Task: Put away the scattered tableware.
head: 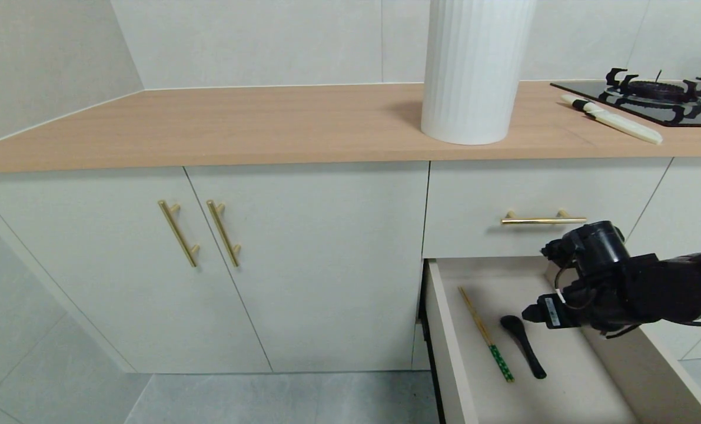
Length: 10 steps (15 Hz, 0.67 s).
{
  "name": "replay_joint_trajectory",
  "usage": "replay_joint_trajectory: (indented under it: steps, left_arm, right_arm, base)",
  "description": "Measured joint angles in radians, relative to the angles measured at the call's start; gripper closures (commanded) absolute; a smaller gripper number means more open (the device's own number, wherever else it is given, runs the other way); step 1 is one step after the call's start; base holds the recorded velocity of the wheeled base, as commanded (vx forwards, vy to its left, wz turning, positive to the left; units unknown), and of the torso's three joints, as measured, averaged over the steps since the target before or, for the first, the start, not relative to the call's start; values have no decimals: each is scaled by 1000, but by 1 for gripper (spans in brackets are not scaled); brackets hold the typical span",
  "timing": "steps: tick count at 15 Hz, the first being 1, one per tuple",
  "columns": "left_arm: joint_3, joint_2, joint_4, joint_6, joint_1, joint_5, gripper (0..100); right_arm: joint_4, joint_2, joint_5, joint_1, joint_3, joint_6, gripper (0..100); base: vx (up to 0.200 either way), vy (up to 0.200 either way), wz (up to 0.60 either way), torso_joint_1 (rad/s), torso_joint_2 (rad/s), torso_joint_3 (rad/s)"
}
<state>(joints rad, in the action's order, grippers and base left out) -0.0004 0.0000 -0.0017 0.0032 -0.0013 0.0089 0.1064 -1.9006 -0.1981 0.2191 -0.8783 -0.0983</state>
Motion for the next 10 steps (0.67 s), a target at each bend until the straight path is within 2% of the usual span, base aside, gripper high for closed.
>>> replay_joint_trajectory:
  steps: [2, 9, 10]
  left_arm:
    - [0, 0, 0, 1, 0, 0, 0]
    - [0, 0, 0, -3, 0, 0, 0]
    - [0, 0, 0, -3, 0, 0, 0]
  right_arm:
    - [-71, 47, 1, 11, 1, 1, 0]
    - [-181, 164, 50, 35, 0, 36, 0]
    - [-200, 179, 54, 35, 2, 46, 0]
  base:
    - [0, 0, 0, 0, 0, 0]
    - [-200, 0, 0, 2, 2, 2]
    - [0, 0, 0, 0, 0, 0]
